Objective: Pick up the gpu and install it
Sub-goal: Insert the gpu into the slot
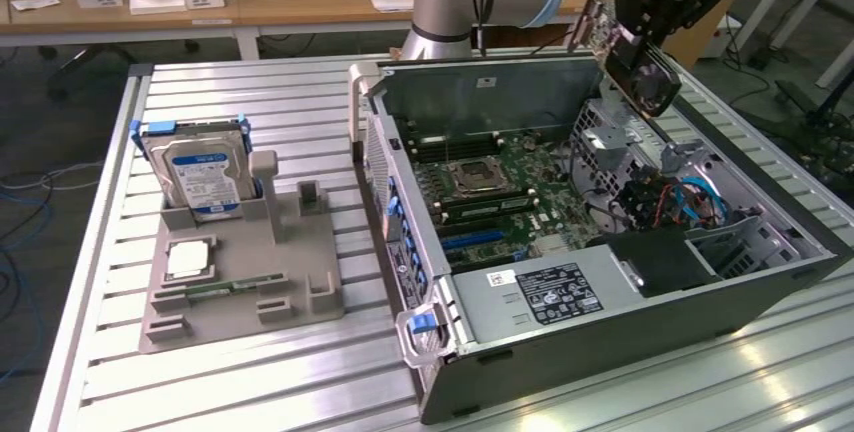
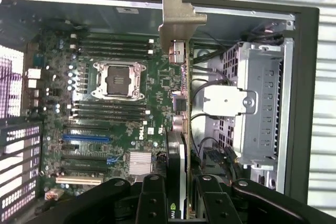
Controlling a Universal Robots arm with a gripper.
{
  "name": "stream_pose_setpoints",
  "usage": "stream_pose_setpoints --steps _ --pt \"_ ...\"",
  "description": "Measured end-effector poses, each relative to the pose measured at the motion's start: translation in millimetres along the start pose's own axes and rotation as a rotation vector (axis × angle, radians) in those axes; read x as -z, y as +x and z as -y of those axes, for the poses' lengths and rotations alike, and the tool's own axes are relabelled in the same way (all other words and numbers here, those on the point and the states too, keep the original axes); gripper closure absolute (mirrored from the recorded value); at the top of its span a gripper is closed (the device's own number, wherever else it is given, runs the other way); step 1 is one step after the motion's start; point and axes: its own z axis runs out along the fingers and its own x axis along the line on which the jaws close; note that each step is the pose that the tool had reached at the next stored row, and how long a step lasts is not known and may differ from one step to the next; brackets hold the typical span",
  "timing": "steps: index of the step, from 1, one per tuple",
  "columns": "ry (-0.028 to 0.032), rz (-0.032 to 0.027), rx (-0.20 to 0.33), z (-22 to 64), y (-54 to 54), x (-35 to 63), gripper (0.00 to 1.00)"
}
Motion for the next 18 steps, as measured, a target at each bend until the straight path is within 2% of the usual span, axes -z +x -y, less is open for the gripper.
stream_pose_setpoints --steps 10,13,18 --pt "-0.0034 -0.0137 0.167 0.0 0.0 -0.7 0.73" --pt "-0.0076 -0.0303 0.369 0.1 0.0 -1.5 0.73" --pt "-0.0091 -0.0362 0.441 0.1 0.0 -1.8 0.73"
